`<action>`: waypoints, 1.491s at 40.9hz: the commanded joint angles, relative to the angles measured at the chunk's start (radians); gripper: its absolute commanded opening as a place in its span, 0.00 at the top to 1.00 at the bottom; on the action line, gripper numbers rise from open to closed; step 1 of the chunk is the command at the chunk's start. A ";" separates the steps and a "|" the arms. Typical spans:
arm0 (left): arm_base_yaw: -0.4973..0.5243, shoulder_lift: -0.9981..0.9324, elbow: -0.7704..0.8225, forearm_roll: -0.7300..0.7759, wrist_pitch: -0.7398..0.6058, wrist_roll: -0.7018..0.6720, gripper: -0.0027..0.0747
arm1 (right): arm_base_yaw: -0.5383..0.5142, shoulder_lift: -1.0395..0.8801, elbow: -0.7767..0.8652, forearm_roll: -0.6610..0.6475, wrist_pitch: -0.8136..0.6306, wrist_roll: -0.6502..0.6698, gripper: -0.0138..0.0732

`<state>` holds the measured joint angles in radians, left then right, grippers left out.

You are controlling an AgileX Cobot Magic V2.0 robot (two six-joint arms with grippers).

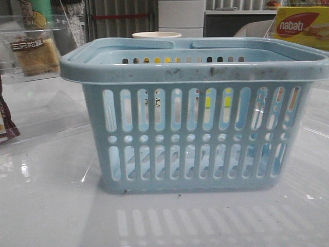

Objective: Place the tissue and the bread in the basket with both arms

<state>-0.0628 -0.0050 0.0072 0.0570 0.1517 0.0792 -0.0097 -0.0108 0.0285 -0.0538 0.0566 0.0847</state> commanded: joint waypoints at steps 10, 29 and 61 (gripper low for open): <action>-0.003 -0.017 0.006 -0.008 -0.084 0.000 0.85 | -0.004 -0.019 -0.005 -0.012 -0.093 -0.009 0.82; -0.003 -0.017 0.006 -0.008 -0.109 0.000 0.85 | -0.004 -0.019 -0.005 -0.012 -0.093 -0.009 0.82; -0.003 0.011 -0.227 -0.073 -0.186 -0.006 0.85 | -0.004 -0.008 -0.288 -0.012 0.066 -0.009 0.82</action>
<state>-0.0628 -0.0050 -0.1238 -0.0054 0.0146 0.0792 -0.0097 -0.0108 -0.1524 -0.0538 0.1509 0.0847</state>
